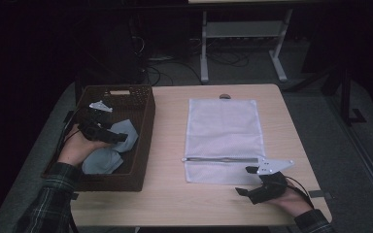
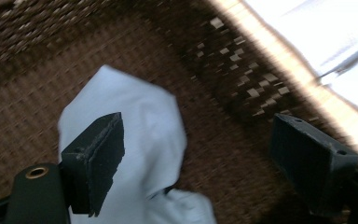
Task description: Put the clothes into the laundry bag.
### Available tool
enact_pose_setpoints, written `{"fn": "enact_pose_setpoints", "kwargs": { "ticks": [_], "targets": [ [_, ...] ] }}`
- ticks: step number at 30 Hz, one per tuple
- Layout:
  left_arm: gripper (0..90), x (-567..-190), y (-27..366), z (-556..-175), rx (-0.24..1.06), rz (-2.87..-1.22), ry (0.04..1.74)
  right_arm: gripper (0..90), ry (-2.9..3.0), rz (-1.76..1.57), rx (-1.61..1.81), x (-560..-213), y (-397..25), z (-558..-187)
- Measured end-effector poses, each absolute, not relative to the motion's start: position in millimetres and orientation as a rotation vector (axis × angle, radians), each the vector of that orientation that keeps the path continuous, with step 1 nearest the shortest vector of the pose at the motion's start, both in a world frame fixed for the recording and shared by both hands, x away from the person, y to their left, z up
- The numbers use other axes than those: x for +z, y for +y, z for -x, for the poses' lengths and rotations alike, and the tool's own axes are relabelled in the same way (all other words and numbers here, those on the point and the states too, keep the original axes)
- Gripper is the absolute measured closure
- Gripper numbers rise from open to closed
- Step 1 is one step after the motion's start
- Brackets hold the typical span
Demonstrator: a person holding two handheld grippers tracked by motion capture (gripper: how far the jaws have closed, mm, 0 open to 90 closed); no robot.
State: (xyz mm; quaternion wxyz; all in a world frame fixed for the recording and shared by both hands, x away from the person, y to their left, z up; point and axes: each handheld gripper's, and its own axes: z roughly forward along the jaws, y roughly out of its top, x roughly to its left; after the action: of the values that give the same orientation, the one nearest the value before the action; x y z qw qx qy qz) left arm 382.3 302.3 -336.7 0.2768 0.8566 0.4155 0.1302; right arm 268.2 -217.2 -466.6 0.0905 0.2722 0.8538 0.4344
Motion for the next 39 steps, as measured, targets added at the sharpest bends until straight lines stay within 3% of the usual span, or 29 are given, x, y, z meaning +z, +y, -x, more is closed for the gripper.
{"fn": "enact_pose_setpoints", "kwargs": {
  "ticks": [18, 39],
  "targets": [
    [14.5, -376, 335, -411, 0.349, -2.362, 1.258, 13.3, 2.531, -0.825, 1.286, -467, -219, -268],
    [16.2, -420, 345, -424, 0.206, -2.442, 1.366, 13.3, 2.528, -0.833, 1.286, -468, -221, -269]
  ]
}}
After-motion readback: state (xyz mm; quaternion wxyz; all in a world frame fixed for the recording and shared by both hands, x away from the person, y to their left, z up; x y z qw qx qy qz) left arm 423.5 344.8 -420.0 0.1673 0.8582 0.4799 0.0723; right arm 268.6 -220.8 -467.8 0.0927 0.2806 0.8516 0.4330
